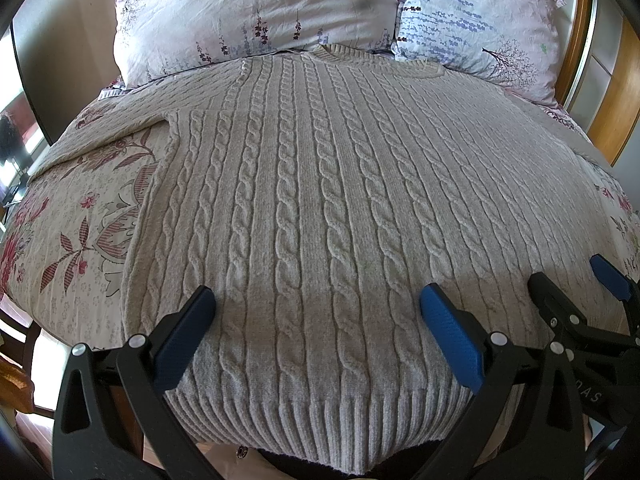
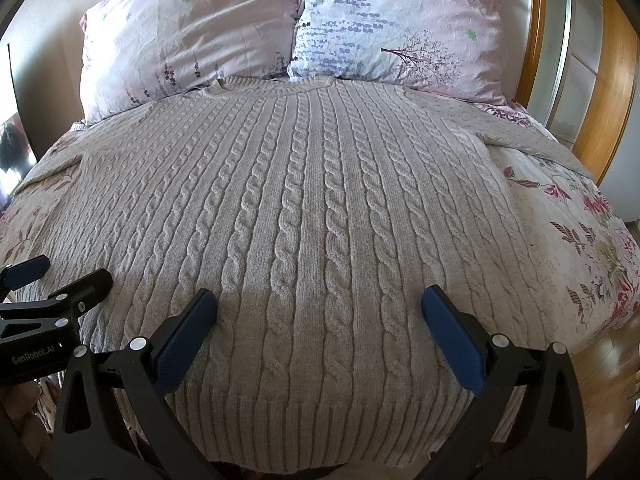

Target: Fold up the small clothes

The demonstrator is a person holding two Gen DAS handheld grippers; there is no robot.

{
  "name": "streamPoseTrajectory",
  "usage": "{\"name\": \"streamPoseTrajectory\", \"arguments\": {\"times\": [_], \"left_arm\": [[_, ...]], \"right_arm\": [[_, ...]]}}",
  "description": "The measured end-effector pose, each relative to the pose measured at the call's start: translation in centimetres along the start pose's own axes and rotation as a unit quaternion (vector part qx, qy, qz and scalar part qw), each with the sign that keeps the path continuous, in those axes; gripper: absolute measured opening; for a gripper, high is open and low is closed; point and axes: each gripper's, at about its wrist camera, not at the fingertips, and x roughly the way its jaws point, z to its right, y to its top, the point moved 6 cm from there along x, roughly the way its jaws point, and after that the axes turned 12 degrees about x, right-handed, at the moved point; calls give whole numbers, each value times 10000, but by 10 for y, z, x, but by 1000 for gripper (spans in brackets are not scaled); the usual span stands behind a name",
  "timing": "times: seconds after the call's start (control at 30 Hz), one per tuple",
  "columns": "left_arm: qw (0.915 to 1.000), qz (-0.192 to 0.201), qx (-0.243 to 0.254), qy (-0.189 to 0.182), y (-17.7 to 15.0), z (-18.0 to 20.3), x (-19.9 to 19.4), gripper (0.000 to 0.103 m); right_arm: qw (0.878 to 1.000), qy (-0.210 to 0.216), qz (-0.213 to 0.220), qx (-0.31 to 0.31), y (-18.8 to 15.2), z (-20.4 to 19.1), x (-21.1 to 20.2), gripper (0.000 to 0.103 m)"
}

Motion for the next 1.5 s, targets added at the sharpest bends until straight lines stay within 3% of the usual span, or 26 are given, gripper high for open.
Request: {"name": "streamPoseTrajectory", "arguments": {"times": [0.63,0.8,0.97,1.1,1.17,1.33,1.5], "left_arm": [[10000,-3,9,-5,0,0,0,101],[9999,44,92,-26,1,1,-1,101],[9996,163,118,-207,9,-3,1,101],[9977,477,21,-476,27,-8,1,101],[9969,666,64,-413,39,-11,-1,101],[9979,580,182,-244,74,-22,6,101],[9972,635,11,-397,100,-42,13,101]], "right_arm": [[10000,18,-16,-85,0,-2,1,102],[9972,490,62,-565,15,-6,1,102],[9965,721,251,326,64,45,-7,102],[9891,677,363,1253,112,104,-5,102],[9834,607,361,1670,130,131,1,102],[9524,425,107,3017,167,213,36,85],[9178,373,-175,3950,173,265,66,70]]}}
